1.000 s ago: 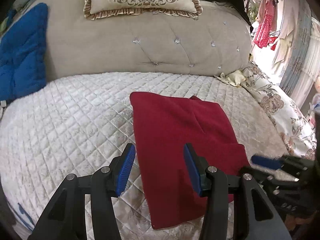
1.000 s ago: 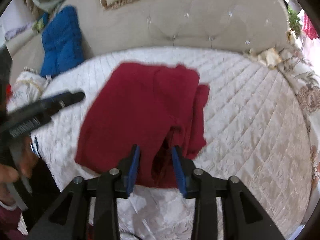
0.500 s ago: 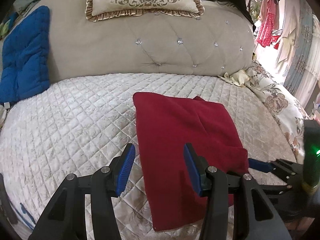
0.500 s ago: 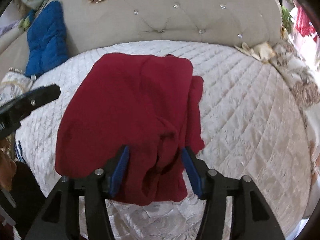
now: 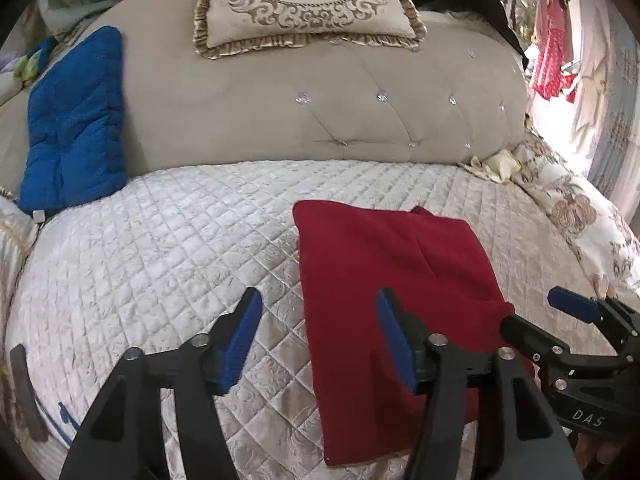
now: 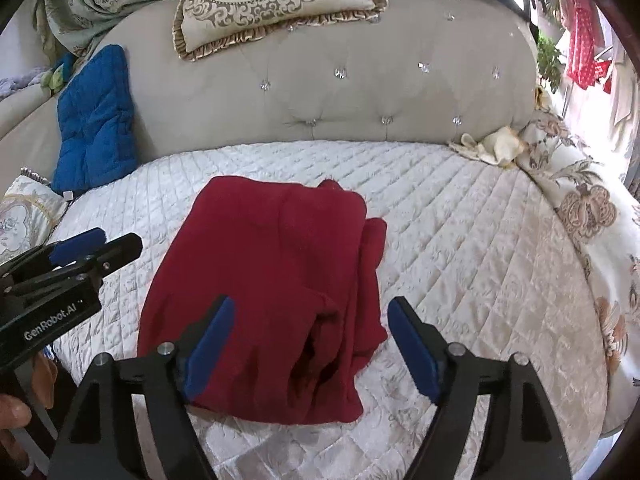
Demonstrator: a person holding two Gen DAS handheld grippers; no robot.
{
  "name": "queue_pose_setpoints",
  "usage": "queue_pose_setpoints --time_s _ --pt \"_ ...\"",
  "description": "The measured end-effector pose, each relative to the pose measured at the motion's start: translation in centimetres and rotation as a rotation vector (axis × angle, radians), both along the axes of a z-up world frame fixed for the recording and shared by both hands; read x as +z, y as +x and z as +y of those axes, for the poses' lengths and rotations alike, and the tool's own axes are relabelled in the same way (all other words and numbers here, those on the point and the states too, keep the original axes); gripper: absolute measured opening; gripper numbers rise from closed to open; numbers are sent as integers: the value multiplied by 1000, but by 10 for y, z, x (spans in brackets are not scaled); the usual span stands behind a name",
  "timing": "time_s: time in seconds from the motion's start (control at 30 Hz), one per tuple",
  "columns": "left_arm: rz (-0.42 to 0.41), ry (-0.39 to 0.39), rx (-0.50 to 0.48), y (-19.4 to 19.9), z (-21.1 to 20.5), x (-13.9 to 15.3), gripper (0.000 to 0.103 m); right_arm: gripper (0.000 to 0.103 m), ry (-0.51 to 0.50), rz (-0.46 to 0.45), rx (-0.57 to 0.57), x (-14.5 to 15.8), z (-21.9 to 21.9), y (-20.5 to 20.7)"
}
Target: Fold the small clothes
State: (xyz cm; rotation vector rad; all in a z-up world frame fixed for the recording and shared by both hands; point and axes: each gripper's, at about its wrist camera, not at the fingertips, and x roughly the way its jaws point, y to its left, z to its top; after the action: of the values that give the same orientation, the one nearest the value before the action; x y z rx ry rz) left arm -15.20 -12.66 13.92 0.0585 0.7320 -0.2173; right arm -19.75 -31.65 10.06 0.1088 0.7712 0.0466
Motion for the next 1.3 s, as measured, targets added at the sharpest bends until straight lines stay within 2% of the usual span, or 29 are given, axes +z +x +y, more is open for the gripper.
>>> queue_pose_setpoints --time_s 0.1,0.17,0.33,0.53,0.67,1.3 --pt "-16 -25 8 -1 5 3 52 85 -7 -15 -9 1 0 0" --pt "-13 -25 11 -1 6 4 52 85 -12 -20 -15 1 0 0" --pt "-49 73 31 -2 -1 4 53 85 -5 -26 -27 0 -2 1" --pt "-75 119 37 -5 -3 0 52 85 -1 -23 -31 -3 -4 2" --pt "-45 53 1 -3 0 -1 52 85 6 -11 -31 -7 -5 4" --pt "-23 17 19 5 2 -9 52 85 2 11 -26 -18 -1 12"
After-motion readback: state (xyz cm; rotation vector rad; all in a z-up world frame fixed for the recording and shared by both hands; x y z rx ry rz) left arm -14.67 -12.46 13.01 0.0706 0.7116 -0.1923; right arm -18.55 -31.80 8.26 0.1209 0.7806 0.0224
